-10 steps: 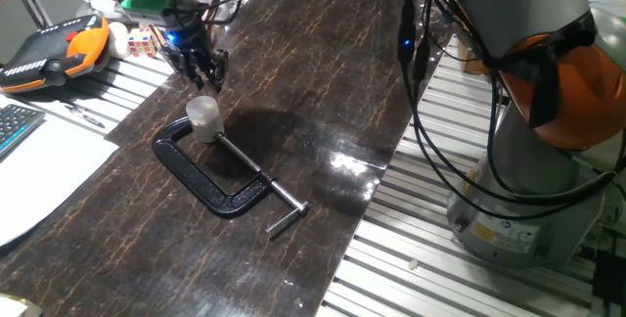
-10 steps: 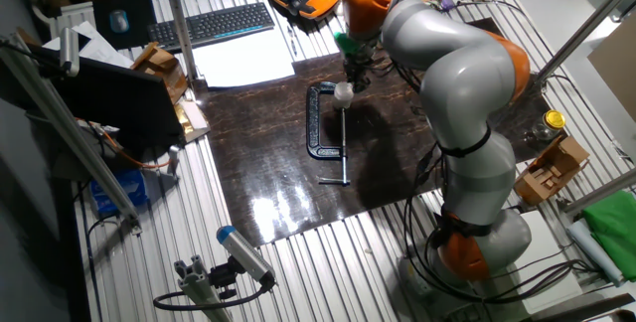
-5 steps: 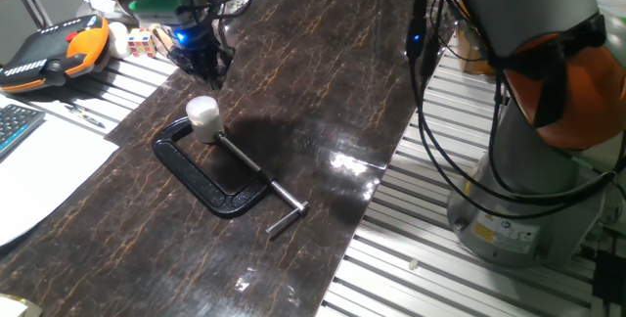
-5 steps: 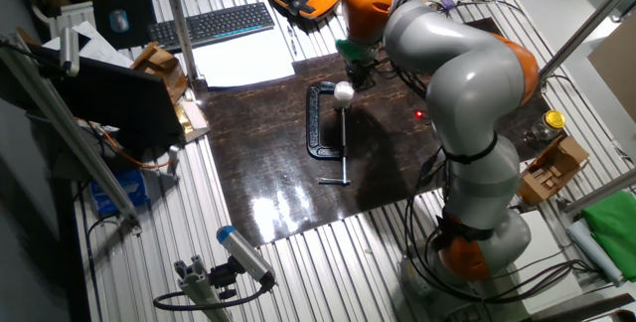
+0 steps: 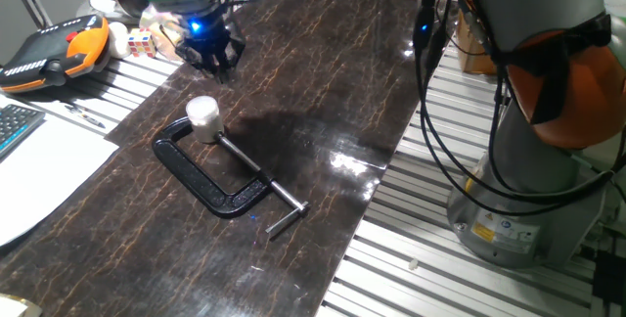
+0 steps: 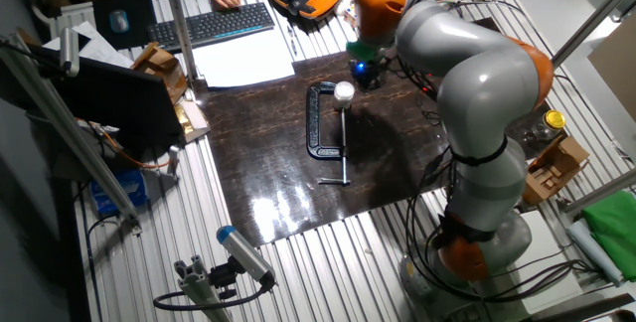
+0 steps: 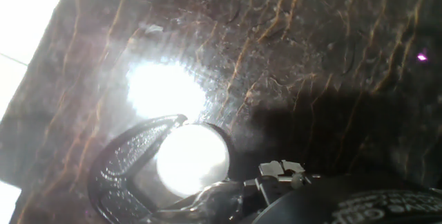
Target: Screw the lid onto the jar
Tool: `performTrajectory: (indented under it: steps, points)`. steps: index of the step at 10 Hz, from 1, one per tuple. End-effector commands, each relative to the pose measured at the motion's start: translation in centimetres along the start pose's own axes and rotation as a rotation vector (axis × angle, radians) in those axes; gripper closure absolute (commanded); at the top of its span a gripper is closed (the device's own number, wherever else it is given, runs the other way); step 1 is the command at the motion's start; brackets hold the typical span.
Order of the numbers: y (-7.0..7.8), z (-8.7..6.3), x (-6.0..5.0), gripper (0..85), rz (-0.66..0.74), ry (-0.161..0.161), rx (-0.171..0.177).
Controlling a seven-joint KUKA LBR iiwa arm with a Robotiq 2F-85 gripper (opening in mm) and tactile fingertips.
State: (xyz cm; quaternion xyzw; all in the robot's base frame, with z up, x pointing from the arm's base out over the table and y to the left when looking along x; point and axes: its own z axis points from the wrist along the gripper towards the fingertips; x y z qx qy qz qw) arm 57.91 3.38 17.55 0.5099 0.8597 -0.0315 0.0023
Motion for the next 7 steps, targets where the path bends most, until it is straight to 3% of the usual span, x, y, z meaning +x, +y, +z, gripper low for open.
performTrajectory:
  steps: [1,7]
  points:
    - [0.0,-0.16,0.04,84.3,-0.883,-0.049,-0.024]
    - [-0.18,-0.82,0.04,84.3,-0.963,-0.05,-0.033]
